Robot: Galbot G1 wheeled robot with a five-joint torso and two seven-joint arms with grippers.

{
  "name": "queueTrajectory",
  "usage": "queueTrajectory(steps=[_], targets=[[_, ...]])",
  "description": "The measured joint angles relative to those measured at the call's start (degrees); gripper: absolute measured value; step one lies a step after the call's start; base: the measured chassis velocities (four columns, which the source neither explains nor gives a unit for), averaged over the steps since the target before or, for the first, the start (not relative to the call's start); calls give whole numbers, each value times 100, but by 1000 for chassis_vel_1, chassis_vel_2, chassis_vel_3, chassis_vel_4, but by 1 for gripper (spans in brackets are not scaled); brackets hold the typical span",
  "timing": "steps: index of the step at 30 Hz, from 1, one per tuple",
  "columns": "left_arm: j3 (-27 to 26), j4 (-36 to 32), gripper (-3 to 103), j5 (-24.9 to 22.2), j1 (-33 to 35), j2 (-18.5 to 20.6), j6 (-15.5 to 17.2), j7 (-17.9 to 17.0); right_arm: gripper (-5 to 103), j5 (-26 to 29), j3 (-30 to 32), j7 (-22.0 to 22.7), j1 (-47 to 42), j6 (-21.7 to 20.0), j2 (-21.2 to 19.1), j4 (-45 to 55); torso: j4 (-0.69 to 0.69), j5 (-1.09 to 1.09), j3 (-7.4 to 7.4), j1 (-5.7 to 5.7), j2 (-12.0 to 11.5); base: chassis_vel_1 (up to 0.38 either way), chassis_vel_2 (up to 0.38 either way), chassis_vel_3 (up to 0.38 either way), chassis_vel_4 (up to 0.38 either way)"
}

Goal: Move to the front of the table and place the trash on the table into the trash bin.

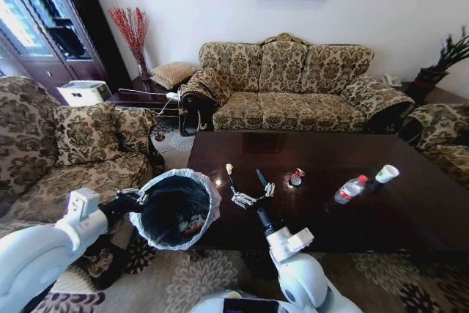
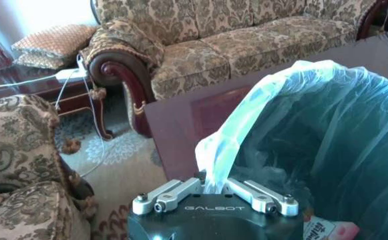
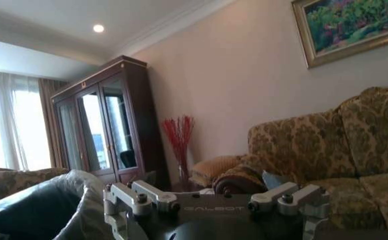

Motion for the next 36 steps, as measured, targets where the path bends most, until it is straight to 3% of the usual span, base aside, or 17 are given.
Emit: queueTrajectory(steps=[5, 8, 12, 18, 25, 34, 36], targets=[[-2, 33, 0, -9, -13, 23, -22, 3, 100, 6, -14, 10, 86, 19, 55, -200, -1, -1, 0, 0, 0, -144, -166, 156, 157], [3, 56, 0, -33, -48, 79, -41, 13, 100, 31, -24, 263, 340, -19, 162, -641, -2, 9, 1, 1, 0, -111, -127, 113, 136], [-19, 117, 0, 41, -89, 153, -70, 14, 100, 383, 14, 364, 640, -360, 264, -939, -2, 2, 1, 1, 0, -60, -64, 36, 72], [-120, 461, 0, 296, -176, 286, -109, -22, 100, 650, 194, 21, 691, -610, 157, -1039, 4, -5, 0, 1, 0, 19, 29, -7, -6], [-130, 959, 0, 328, -307, 427, -234, -85, 100, 750, 289, -67, 938, -678, 152, -1486, -2, 7, 0, 0, 0, 0, 0, 0, 0], [-140, 1303, 0, 497, -345, 542, -317, -64, 100, 972, 227, -209, 1519, -808, 512, -2270, -2, -6, 0, 0, 0, 0, 0, 0, 0], [-152, 1341, 0, 497, -365, 568, -331, -64, 100, 938, 188, -251, 1634, -818, 602, -2493, 1, 1, 0, -1, 0, 0, 0, 0, 0]])
